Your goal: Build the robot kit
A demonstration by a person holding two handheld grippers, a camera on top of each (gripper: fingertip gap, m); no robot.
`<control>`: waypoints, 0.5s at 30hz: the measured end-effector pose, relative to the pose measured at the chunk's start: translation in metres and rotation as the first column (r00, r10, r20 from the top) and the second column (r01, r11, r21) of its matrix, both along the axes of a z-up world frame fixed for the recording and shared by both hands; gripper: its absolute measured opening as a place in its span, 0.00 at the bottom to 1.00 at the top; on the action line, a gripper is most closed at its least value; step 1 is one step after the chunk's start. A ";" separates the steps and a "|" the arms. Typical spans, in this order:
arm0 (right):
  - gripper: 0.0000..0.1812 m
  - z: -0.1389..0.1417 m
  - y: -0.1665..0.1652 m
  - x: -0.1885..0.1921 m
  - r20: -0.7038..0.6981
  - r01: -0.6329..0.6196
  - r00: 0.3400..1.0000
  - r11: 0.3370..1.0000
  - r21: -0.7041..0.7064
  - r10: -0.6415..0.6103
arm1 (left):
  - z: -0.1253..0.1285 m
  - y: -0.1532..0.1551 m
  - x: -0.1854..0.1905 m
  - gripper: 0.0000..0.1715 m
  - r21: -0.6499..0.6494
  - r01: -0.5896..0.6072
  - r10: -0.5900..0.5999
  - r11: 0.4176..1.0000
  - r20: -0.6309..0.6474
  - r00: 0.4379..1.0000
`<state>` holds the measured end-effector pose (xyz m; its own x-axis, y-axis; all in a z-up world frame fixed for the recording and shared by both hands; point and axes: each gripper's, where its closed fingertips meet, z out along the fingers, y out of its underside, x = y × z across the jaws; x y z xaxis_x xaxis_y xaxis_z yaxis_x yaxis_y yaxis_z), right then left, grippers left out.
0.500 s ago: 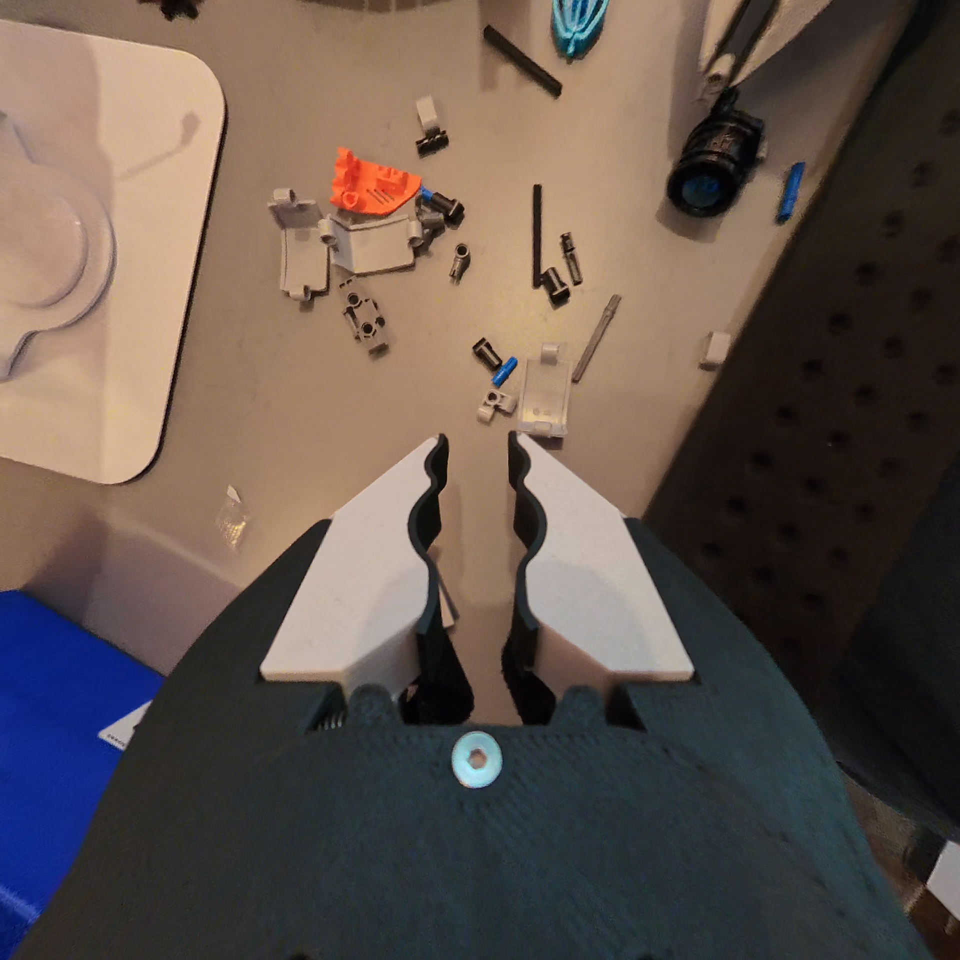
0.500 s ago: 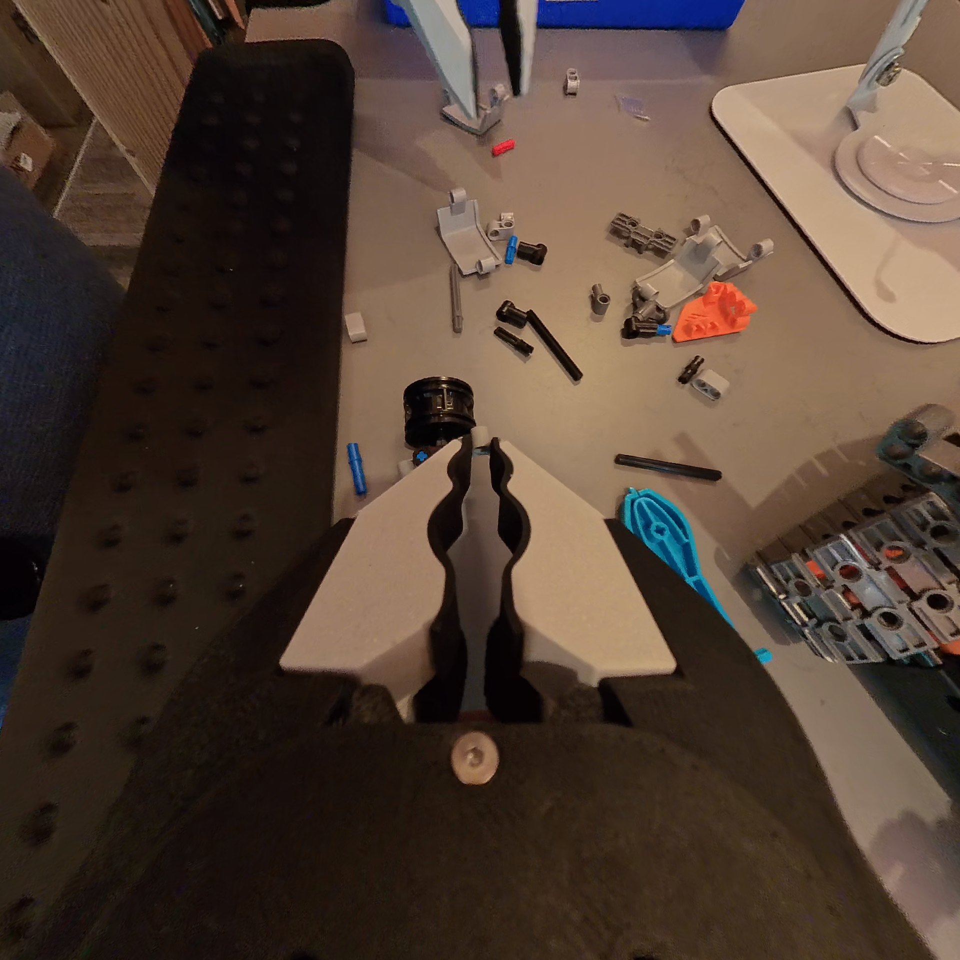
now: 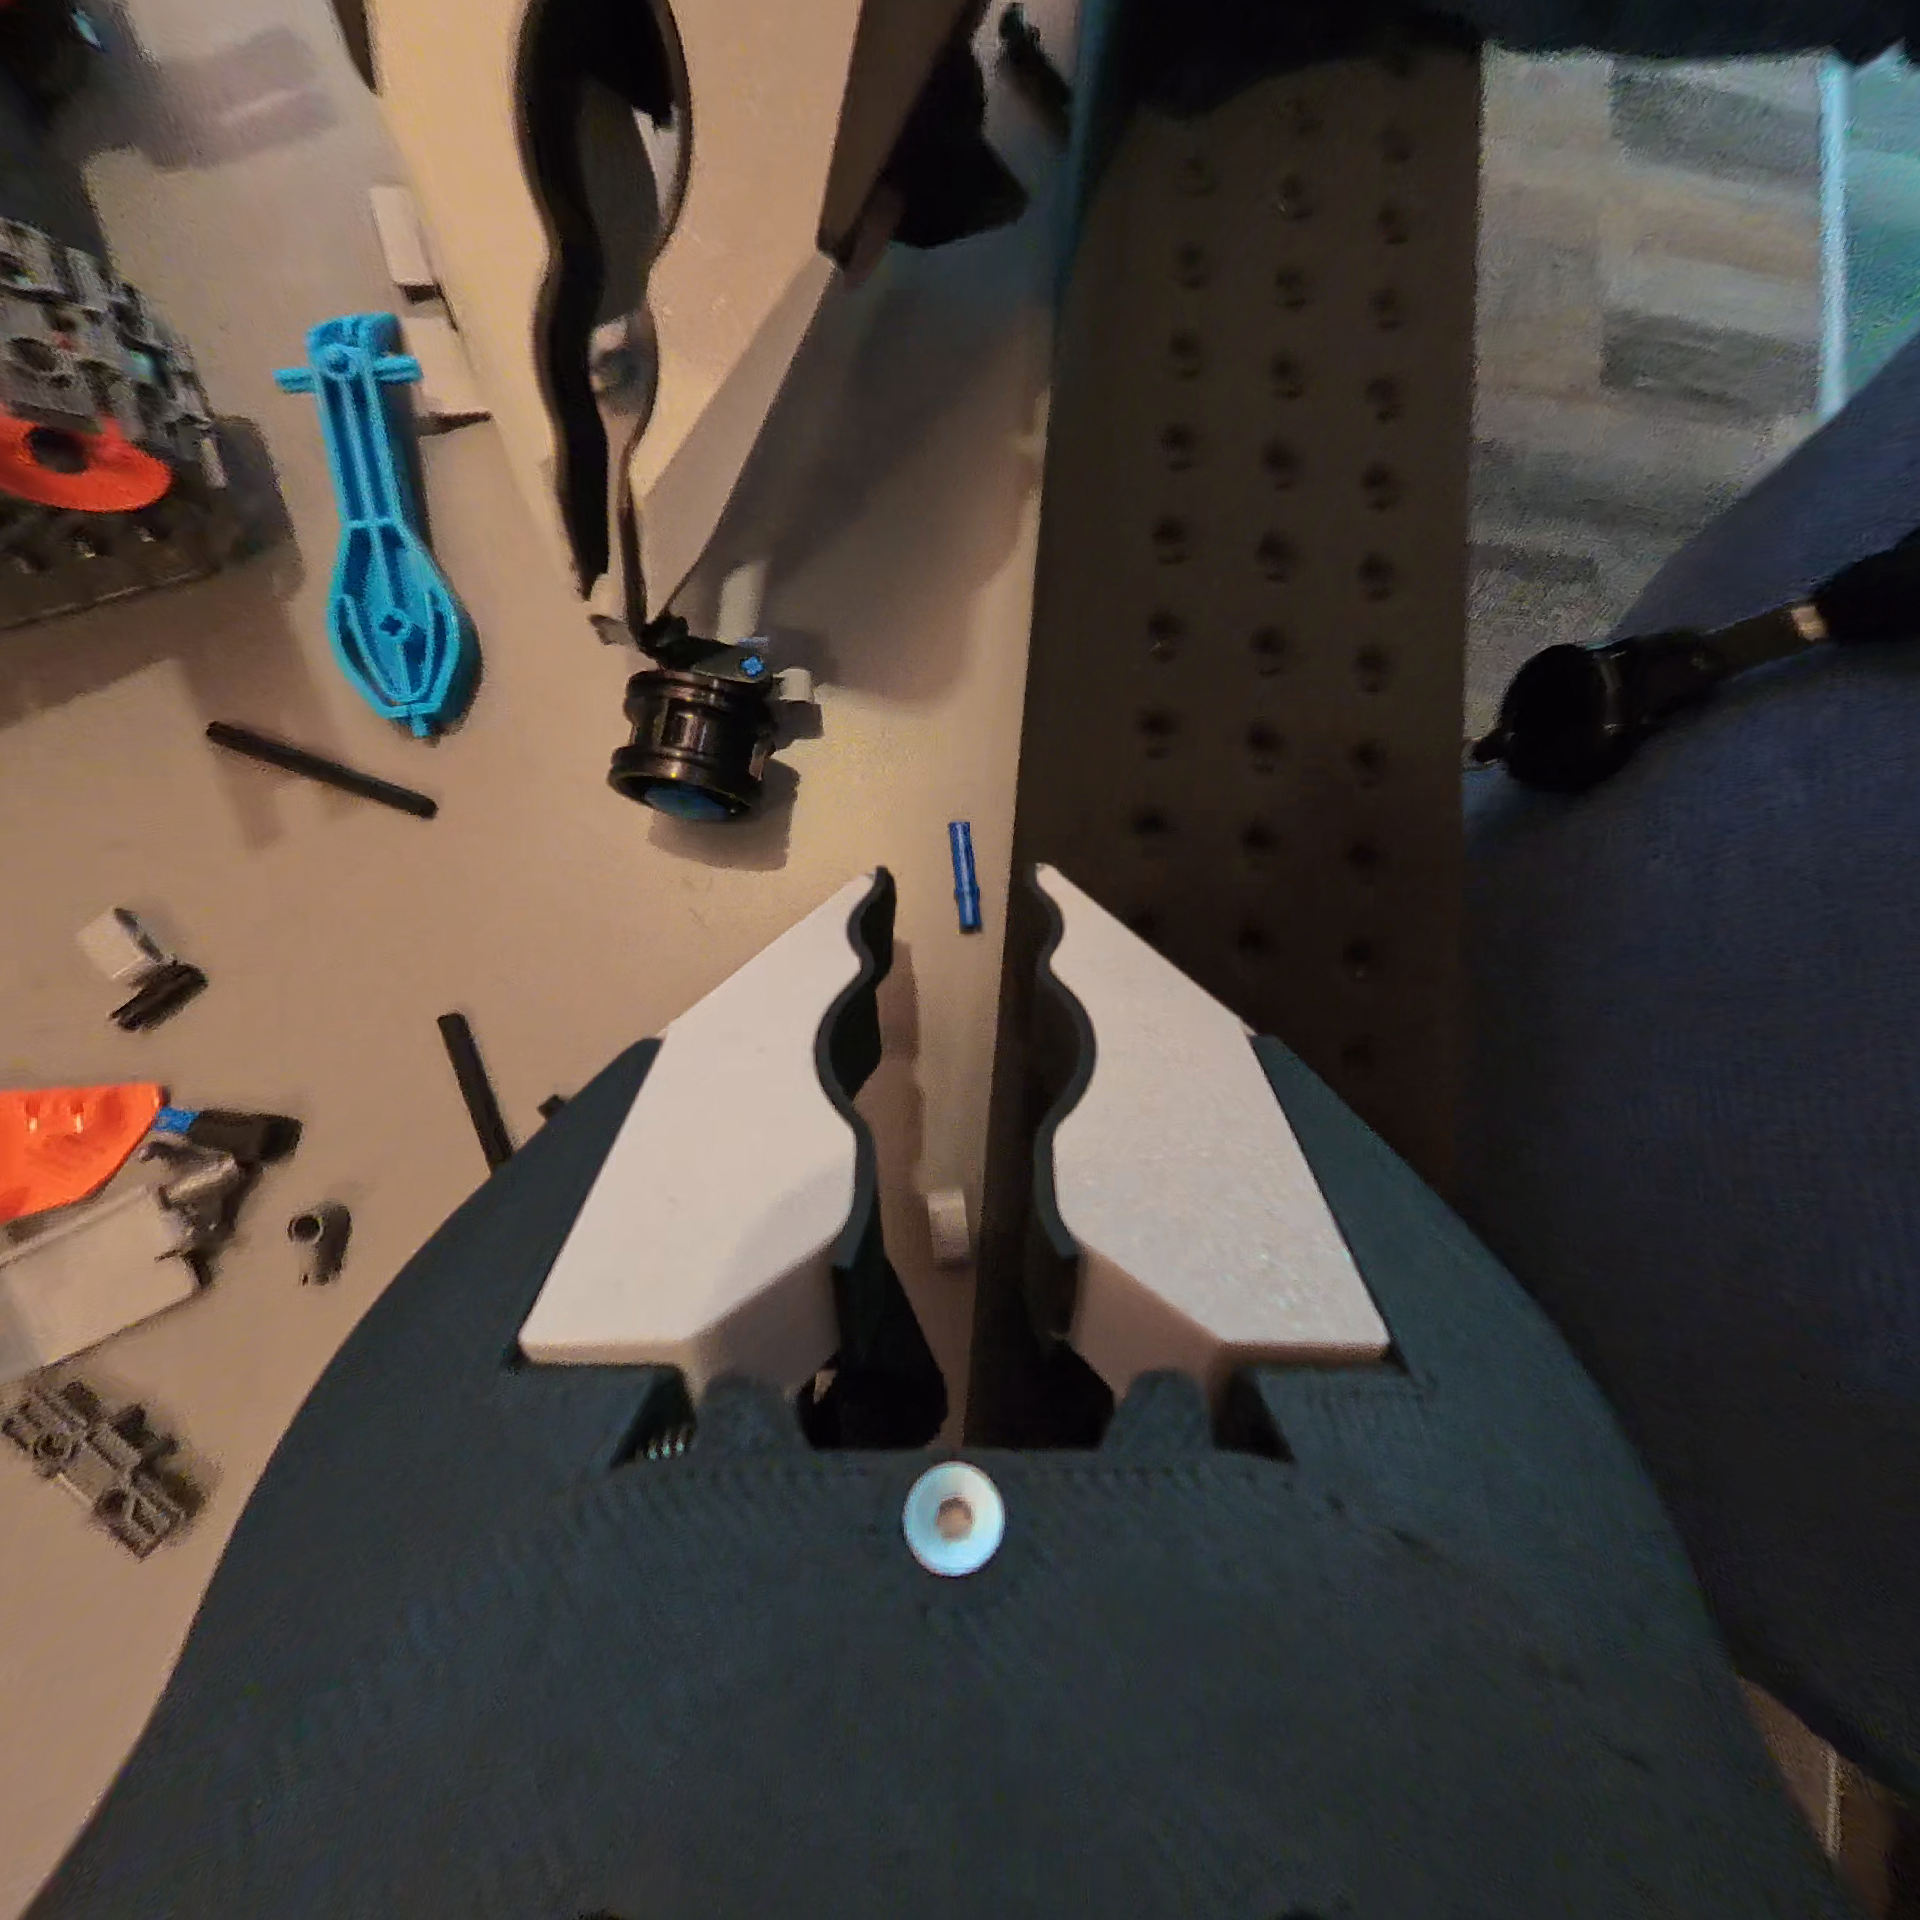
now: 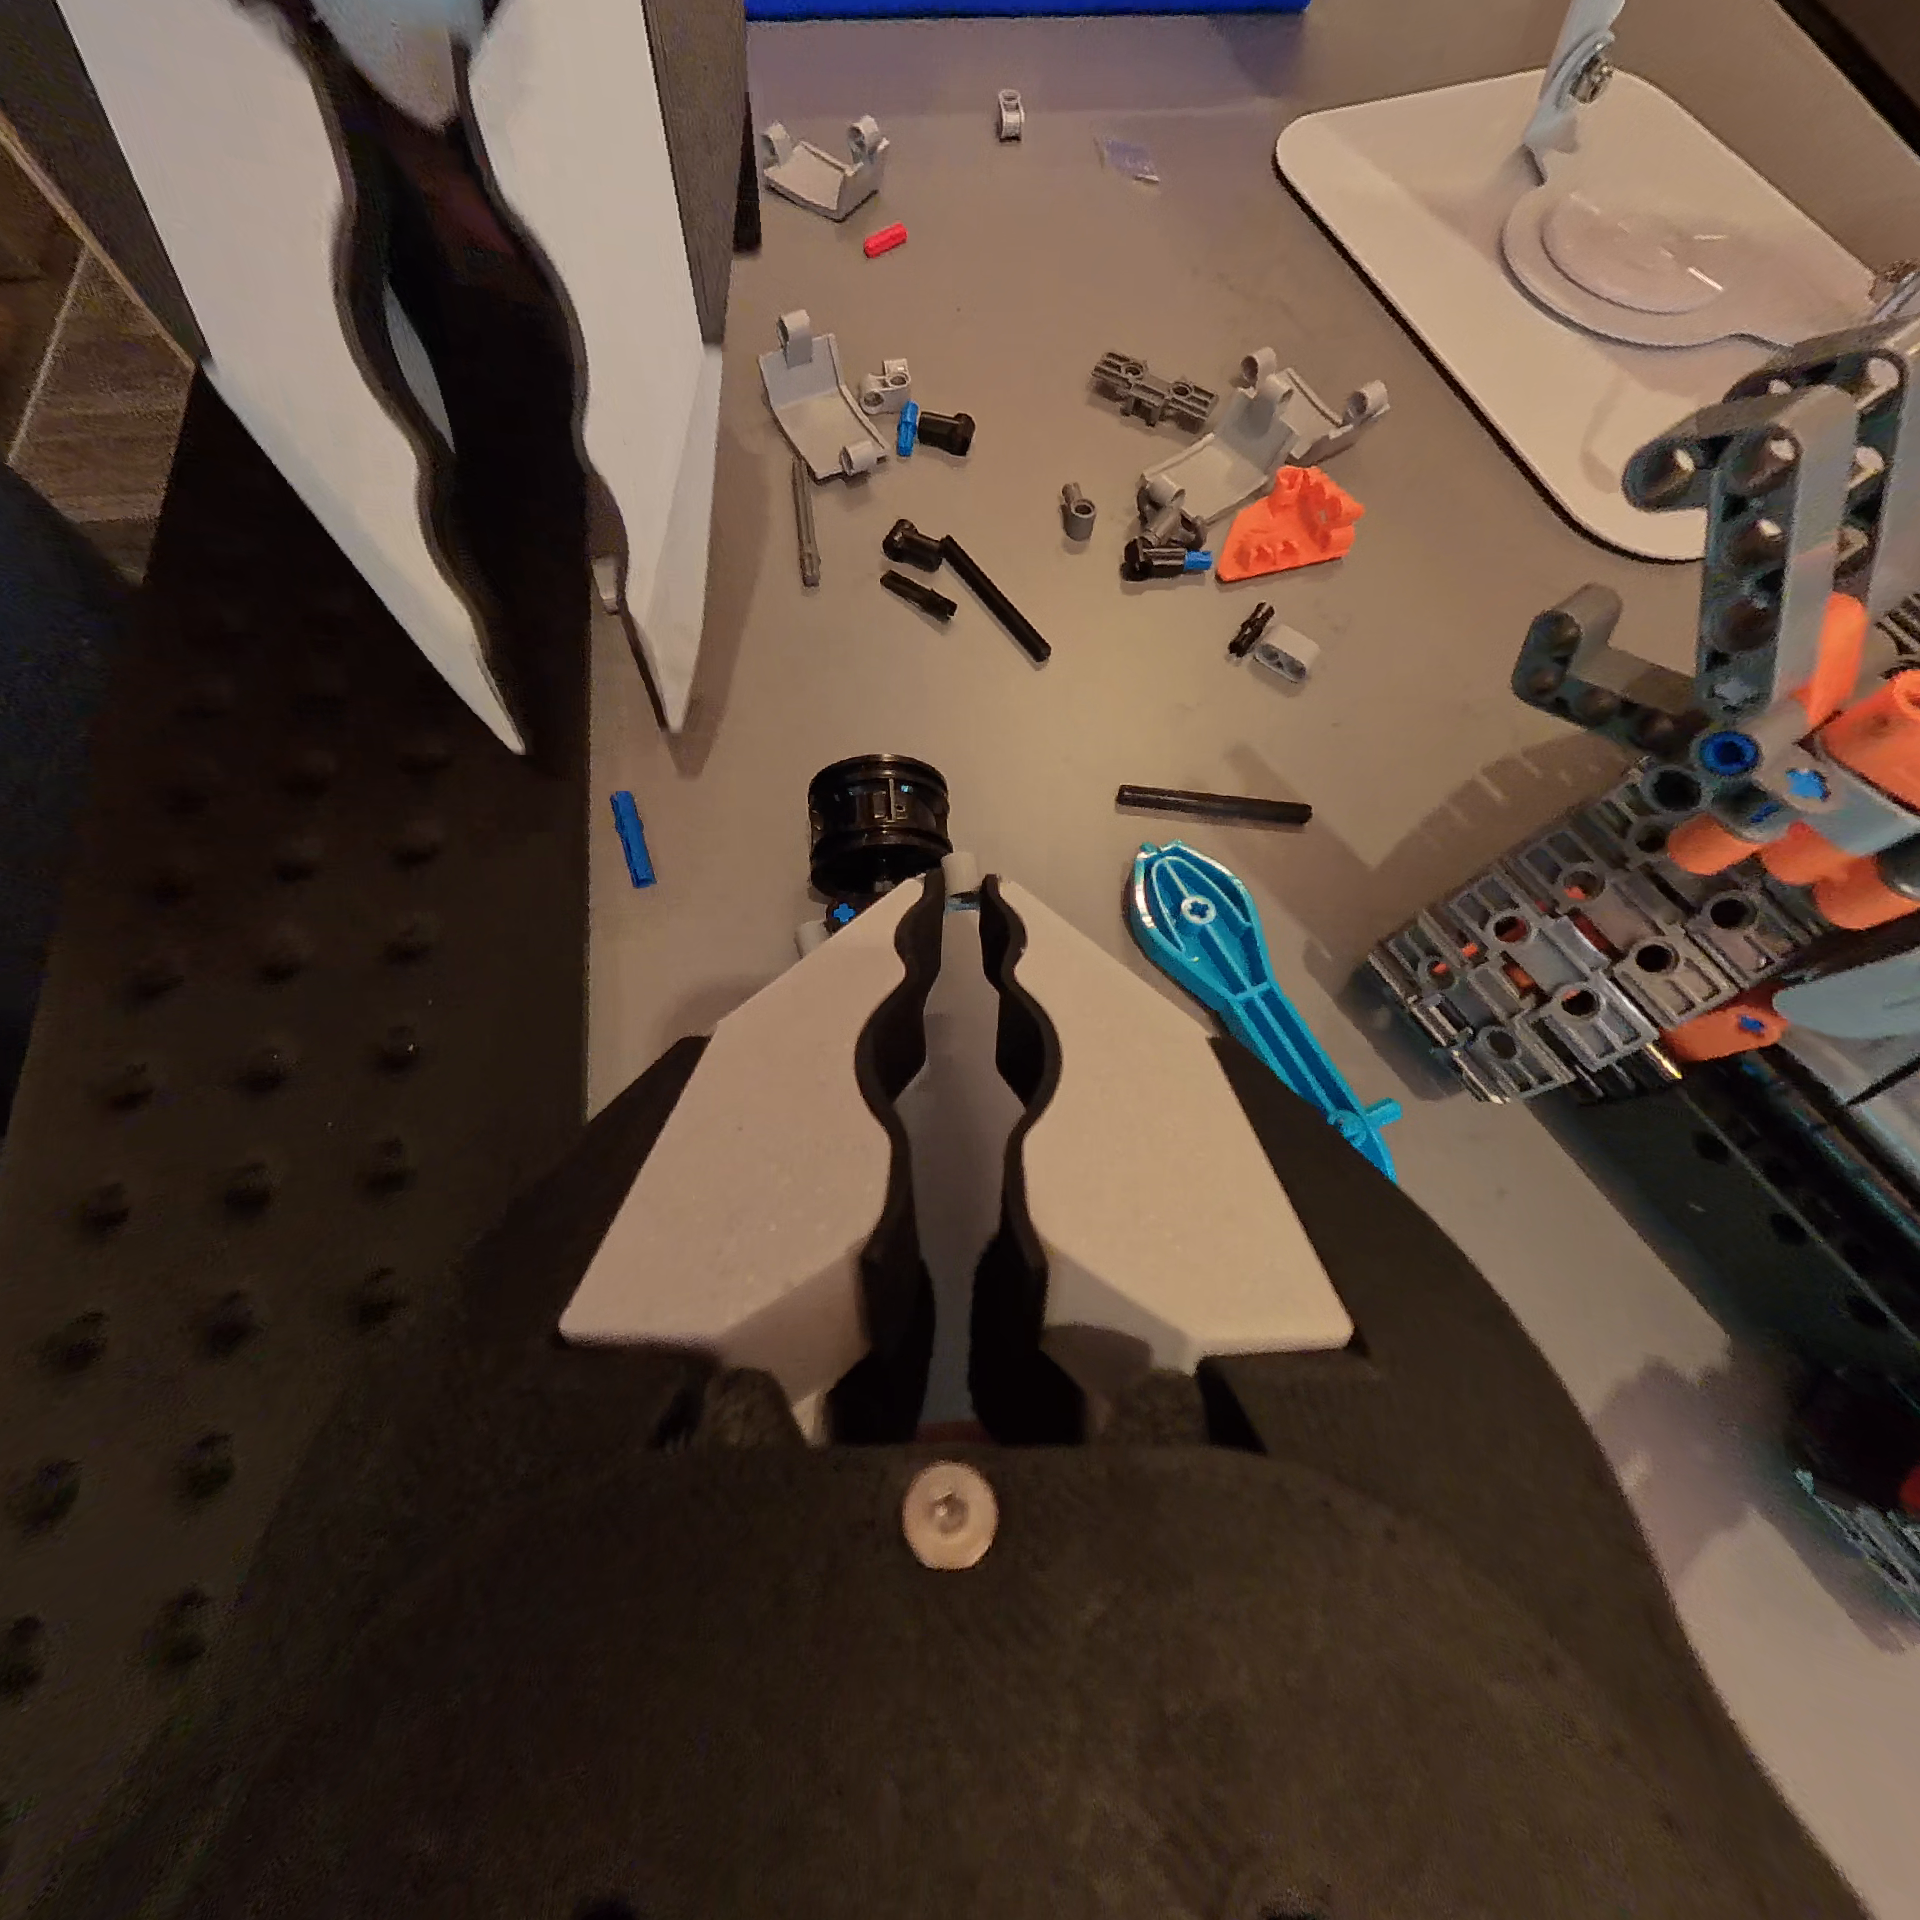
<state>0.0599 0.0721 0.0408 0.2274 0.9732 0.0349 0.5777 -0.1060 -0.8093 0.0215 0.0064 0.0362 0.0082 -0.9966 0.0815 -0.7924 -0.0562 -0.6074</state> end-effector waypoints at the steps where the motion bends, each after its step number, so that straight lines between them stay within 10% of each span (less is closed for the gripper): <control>1: 0.03 0.000 0.000 0.001 -0.004 0.001 1.000 1.000 -0.001 -0.001 | -0.008 0.002 0.002 0.12 0.021 0.005 -0.004 1.000 -0.038 0.999; 15: 0.02 0.003 -0.004 0.003 -0.021 -0.014 1.000 1.000 0.005 0.014 | -0.028 0.024 -0.013 0.08 0.147 0.146 -0.109 0.978 -0.233 0.966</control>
